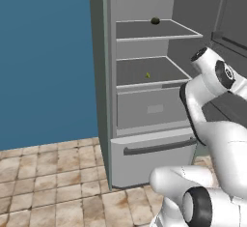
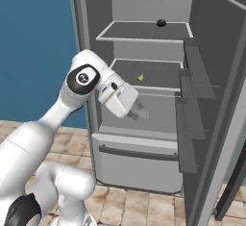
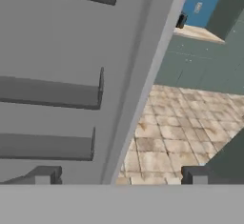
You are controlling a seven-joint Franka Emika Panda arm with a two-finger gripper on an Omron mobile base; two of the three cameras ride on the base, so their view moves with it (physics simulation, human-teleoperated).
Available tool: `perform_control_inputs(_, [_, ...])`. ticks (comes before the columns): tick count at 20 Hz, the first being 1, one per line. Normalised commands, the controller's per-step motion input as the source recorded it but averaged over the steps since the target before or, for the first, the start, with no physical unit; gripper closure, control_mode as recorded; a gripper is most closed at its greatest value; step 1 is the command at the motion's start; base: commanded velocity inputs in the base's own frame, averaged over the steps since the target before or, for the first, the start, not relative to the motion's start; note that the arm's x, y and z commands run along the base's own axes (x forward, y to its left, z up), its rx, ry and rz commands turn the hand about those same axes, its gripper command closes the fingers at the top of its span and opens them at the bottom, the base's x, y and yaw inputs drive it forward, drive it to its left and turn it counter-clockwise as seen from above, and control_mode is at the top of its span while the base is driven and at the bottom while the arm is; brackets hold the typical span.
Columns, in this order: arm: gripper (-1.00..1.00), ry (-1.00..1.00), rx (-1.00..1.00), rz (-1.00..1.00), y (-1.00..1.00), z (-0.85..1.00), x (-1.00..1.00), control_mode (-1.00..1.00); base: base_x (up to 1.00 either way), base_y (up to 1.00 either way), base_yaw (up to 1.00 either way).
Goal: Take the lemon wedge from the fridge and place it on the plate with fish on the dining counter.
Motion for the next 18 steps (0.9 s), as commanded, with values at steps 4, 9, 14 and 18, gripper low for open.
perform_control_inputs(4, [-1.00,0.13,0.08,0.66,0.91,0.02,0.00,-1.00,0.00,0.00,0.00])
perform_control_inputs(9, [-1.00,0.16,0.20,0.69,0.77,0.00,0.00,-1.00,0.00,0.00,0.00])
perform_control_inputs(14, [-1.00,0.22,0.38,0.60,0.55,0.04,0.00,-1.00,0.00,0.00,0.00])
perform_control_inputs(18, [-1.00,0.06,0.35,0.38,0.39,0.31,0.00,-1.00,0.00,0.00,0.00])
